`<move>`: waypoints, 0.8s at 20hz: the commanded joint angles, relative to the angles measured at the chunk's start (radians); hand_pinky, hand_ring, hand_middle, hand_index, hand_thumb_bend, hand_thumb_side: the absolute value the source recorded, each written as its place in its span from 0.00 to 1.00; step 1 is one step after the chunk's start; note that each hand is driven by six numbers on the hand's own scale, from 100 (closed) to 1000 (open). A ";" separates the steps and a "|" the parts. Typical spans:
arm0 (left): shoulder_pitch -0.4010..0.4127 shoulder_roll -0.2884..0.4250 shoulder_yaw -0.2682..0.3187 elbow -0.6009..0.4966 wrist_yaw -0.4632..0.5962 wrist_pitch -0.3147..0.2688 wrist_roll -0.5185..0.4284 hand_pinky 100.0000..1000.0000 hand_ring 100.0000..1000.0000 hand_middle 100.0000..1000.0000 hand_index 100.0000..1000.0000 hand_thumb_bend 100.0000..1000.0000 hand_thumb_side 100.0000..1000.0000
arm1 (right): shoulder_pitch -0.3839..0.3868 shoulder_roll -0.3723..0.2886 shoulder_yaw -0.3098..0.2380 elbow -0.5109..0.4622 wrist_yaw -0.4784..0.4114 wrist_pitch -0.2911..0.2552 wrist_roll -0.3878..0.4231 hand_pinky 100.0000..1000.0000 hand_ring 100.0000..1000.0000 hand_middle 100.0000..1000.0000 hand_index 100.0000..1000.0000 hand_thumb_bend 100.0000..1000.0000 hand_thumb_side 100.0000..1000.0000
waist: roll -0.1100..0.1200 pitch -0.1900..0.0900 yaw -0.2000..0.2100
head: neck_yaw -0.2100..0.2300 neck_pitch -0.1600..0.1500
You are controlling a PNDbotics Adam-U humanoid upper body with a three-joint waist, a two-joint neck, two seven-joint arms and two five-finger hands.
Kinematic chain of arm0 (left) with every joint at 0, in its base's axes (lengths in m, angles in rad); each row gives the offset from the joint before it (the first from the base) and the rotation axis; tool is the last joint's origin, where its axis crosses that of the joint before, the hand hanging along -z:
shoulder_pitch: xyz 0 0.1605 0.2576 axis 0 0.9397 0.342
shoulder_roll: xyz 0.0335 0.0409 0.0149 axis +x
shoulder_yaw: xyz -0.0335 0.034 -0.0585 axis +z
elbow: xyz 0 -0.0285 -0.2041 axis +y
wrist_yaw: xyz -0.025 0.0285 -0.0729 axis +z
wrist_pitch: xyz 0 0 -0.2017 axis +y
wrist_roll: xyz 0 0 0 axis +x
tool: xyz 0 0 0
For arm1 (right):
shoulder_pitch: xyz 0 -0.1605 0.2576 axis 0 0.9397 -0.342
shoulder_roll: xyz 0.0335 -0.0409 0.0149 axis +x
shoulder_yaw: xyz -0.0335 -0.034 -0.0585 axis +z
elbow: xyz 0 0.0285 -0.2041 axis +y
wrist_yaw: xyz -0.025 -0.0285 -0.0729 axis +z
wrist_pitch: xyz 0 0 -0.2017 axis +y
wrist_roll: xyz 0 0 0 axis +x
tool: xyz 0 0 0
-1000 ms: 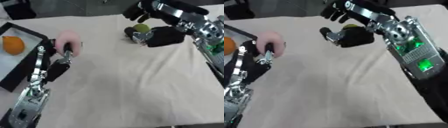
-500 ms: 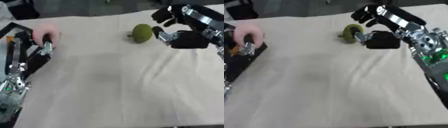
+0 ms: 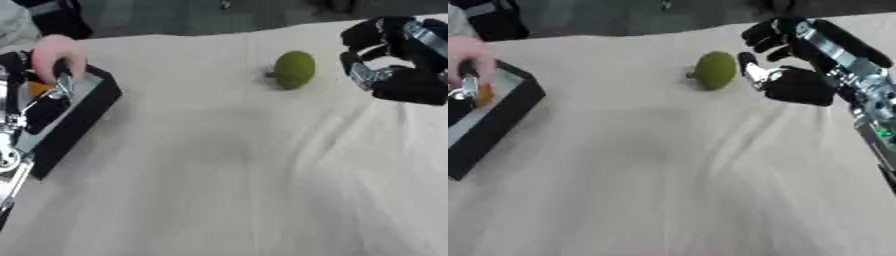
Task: Pick up the objects with one hand, pass them to the other hand, and then place them into the box on the other side of the table.
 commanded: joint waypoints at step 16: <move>-0.077 0.134 0.066 0.221 -0.147 0.202 -0.166 0.51 0.56 0.38 0.51 0.11 0.11 | -0.002 -0.045 -0.079 -0.021 -0.026 0.001 -0.093 0.77 0.78 0.71 0.76 0.14 0.24 | -0.014 -0.011 0.003 | 0.072 -0.026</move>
